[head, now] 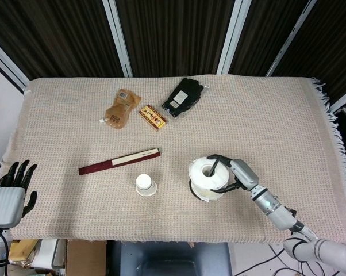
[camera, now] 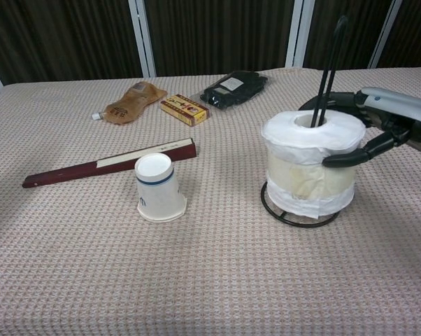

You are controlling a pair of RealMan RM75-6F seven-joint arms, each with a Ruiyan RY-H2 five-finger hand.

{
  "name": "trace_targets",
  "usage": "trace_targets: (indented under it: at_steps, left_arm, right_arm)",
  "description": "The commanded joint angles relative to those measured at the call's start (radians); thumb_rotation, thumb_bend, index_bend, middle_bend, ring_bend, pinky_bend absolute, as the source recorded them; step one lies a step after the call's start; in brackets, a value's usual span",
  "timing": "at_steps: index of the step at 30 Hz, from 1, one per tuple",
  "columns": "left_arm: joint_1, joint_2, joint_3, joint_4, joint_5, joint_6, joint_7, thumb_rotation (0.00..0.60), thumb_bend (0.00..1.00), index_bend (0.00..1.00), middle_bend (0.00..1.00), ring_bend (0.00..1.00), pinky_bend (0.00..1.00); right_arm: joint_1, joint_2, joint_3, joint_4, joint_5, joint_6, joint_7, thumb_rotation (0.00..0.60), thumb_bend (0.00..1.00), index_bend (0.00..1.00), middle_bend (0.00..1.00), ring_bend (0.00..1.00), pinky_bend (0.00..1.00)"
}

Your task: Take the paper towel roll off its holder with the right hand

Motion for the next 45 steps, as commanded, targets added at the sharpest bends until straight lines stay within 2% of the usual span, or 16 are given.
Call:
trace_targets:
  at_steps: [1, 5, 15, 22, 25, 31, 38, 42, 45]
  left_arm:
    - [0.000, -0.001, 0.001, 0.002, 0.001, -0.001, -0.001, 0.600, 0.47, 0.13, 0.07, 0.04, 0.27]
    - [0.000, -0.003, 0.002, 0.005, 0.005, -0.002, -0.002, 0.600, 0.47, 0.14, 0.07, 0.04, 0.27]
    - [-0.005, -0.002, 0.001, -0.002, 0.006, -0.009, 0.019, 0.600, 0.47, 0.14, 0.07, 0.04, 0.27]
    - [-0.019, -0.009, -0.004, -0.002, -0.009, -0.036, 0.028, 0.600, 0.47, 0.14, 0.07, 0.04, 0.27]
    - [-0.021, -0.011, -0.004, -0.001, -0.012, -0.041, 0.029, 0.600, 0.47, 0.14, 0.07, 0.04, 0.27]
    - [-0.023, -0.016, -0.004, 0.005, -0.021, -0.048, 0.023, 0.600, 0.47, 0.14, 0.07, 0.04, 0.27]
    - [-0.027, -0.020, -0.003, 0.007, -0.030, -0.060, 0.027, 0.600, 0.47, 0.14, 0.07, 0.04, 0.27]
    - [-0.028, -0.022, -0.003, 0.007, -0.035, -0.062, 0.028, 0.600, 0.47, 0.14, 0.07, 0.04, 0.27]
    - [-0.029, -0.024, -0.002, 0.010, -0.034, -0.064, 0.028, 0.600, 0.47, 0.14, 0.07, 0.04, 0.27]
  right_arm:
    - [-0.004, 0.037, 0.022, -0.049, 0.010, 0.030, -0.019, 0.600, 0.04, 0.68, 0.61, 0.65, 0.59]
    - [-0.002, 0.107, 0.060, -0.144, 0.027, 0.056, -0.060, 0.600, 0.04, 0.68, 0.61, 0.65, 0.59]
    - [-0.043, 0.347, 0.151, -0.496, 0.037, 0.182, -0.148, 0.600, 0.04, 0.67, 0.61, 0.65, 0.59]
    - [-0.098, 0.470, 0.196, -0.607, 0.059, 0.268, -0.111, 0.600, 0.04, 0.67, 0.61, 0.65, 0.59]
    - [-0.129, 0.514, 0.193, -0.613, 0.087, 0.275, -0.139, 0.600, 0.04, 0.67, 0.61, 0.65, 0.59]
    - [-0.185, 0.538, 0.146, -0.571, 0.143, 0.241, -0.270, 0.600, 0.04, 0.67, 0.61, 0.65, 0.59]
    - [-0.207, 0.417, 0.093, -0.403, 0.161, 0.193, -0.357, 0.600, 0.04, 0.67, 0.61, 0.65, 0.59]
    - [-0.195, 0.299, 0.073, -0.230, 0.146, 0.162, -0.363, 0.600, 0.04, 0.67, 0.61, 0.65, 0.59]
    - [-0.181, 0.176, 0.066, -0.040, 0.118, 0.165, -0.324, 0.600, 0.04, 0.67, 0.61, 0.65, 0.59]
